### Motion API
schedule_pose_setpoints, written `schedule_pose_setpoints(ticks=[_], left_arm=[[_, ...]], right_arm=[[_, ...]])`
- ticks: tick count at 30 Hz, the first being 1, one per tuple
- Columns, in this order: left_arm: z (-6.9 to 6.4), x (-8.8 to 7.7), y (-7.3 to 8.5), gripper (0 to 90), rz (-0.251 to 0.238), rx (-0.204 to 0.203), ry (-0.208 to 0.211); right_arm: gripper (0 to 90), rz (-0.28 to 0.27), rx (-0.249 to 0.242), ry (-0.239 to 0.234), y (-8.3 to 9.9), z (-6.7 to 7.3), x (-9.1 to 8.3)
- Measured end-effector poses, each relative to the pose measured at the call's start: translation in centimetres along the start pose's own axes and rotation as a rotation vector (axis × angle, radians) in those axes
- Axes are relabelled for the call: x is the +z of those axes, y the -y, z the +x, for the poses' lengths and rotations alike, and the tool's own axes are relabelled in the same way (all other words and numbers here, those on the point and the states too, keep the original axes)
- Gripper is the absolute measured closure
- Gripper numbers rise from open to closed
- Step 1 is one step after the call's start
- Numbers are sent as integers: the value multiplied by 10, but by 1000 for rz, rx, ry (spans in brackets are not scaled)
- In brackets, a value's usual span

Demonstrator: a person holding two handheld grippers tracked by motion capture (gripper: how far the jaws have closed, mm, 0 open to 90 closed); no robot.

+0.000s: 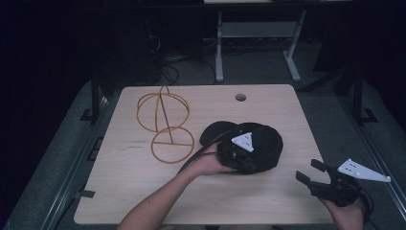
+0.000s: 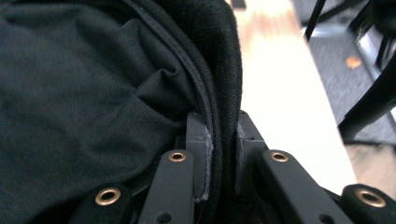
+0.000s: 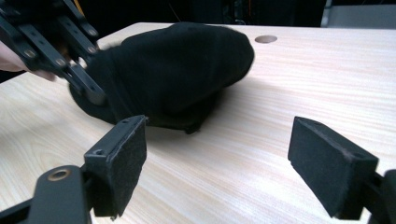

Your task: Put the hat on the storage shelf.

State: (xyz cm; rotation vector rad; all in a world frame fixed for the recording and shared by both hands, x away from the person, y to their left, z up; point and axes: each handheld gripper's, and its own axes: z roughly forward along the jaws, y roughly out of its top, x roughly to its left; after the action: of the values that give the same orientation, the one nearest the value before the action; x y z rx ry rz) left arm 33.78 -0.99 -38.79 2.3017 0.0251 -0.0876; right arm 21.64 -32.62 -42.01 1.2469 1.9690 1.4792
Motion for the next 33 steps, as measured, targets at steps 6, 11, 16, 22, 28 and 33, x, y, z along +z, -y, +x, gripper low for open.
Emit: schedule_pose_setpoints(ticks=[6,11,16,22,28,33], left_arm=[[-2,-32,-3,792,-127,-59,17],[-3,-51,-4,790,-212,-93,38],[-8,-75,-6,790,-318,-118,64],[-12,-88,-9,789,-363,-112,77],[-13,-96,-11,789,-405,-117,93],[-14,-100,-14,788,-425,-110,109]], right_arm=[[174,-27,1,-8,-13,7,-1],[165,-53,-7,-26,-26,13,-3],[155,-58,-70,-55,-50,29,-2],[154,-61,-102,-90,-66,39,4],[153,-76,-147,-126,-86,52,14],[153,-77,-164,-145,-96,59,18]])
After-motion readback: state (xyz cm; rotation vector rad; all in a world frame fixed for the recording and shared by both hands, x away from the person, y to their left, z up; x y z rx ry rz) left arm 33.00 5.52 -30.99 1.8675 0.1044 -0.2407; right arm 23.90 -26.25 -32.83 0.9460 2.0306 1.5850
